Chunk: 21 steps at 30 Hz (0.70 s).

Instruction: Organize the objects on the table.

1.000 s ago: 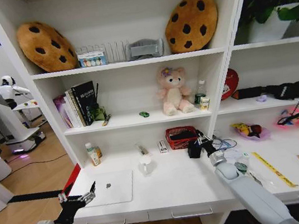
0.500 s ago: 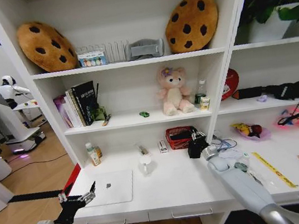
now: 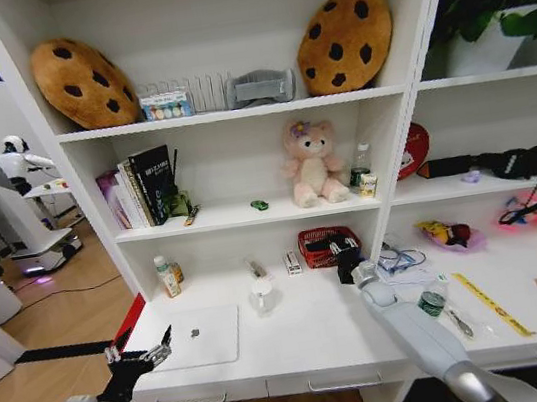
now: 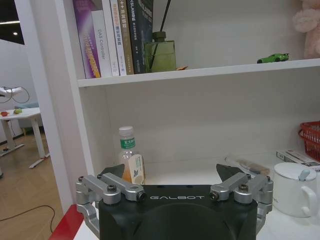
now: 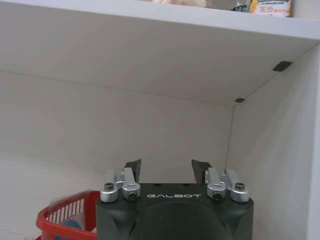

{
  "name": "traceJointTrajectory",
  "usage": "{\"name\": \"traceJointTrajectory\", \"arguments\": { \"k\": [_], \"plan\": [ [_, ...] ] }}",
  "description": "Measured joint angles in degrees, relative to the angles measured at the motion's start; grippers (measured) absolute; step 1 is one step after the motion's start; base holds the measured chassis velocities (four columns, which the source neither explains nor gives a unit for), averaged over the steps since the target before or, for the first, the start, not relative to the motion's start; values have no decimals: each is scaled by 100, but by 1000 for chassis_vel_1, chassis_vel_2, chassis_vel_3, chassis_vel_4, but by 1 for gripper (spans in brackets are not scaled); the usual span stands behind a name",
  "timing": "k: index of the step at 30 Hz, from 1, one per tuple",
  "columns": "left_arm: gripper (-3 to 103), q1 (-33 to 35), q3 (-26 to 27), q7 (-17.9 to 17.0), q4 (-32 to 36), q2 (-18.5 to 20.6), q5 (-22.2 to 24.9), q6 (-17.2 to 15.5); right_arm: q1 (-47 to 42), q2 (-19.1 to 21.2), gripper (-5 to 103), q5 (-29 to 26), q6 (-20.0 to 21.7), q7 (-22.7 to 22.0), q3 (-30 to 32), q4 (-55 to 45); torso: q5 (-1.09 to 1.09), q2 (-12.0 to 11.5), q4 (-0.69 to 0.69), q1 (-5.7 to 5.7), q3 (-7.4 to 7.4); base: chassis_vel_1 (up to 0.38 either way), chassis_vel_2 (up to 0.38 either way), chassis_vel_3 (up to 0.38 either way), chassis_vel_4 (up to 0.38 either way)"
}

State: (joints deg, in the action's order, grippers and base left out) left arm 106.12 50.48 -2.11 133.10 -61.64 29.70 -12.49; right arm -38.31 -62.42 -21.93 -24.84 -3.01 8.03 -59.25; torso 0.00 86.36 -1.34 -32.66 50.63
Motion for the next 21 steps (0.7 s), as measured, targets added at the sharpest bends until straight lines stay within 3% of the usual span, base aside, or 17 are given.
{"name": "traceJointTrajectory", "arguments": {
  "k": [2,5,6,11,17,20,21],
  "plan": [
    [100,0,0,0,1,0,0,0,-103,81,61,-75,47,1,10,-147,0,0,0,0,0,0,0,0,0],
    [100,0,0,0,0,0,0,0,-394,198,78,-143,17,1,59,-512,1,0,-1,1,0,0,0,0,0],
    [100,0,0,0,0,0,0,0,-394,198,78,-143,17,1,59,-512,1,0,-1,1,0,0,0,0,0],
    [100,0,0,0,0,0,0,0,-646,279,97,-71,-108,-81,178,-775,2,1,0,1,0,0,0,0,0],
    [100,0,0,0,0,0,0,0,-769,400,100,-126,-61,-178,234,-1160,1,0,1,1,0,0,0,0,0],
    [100,0,0,0,0,0,0,0,-908,477,100,-239,121,-222,240,-1515,-1,1,1,1,0,0,0,0,0],
    [100,0,0,0,1,0,0,0,-1028,522,100,-374,421,-318,227,-1782,0,1,0,2,0,0,0,0,0]
  ]
}}
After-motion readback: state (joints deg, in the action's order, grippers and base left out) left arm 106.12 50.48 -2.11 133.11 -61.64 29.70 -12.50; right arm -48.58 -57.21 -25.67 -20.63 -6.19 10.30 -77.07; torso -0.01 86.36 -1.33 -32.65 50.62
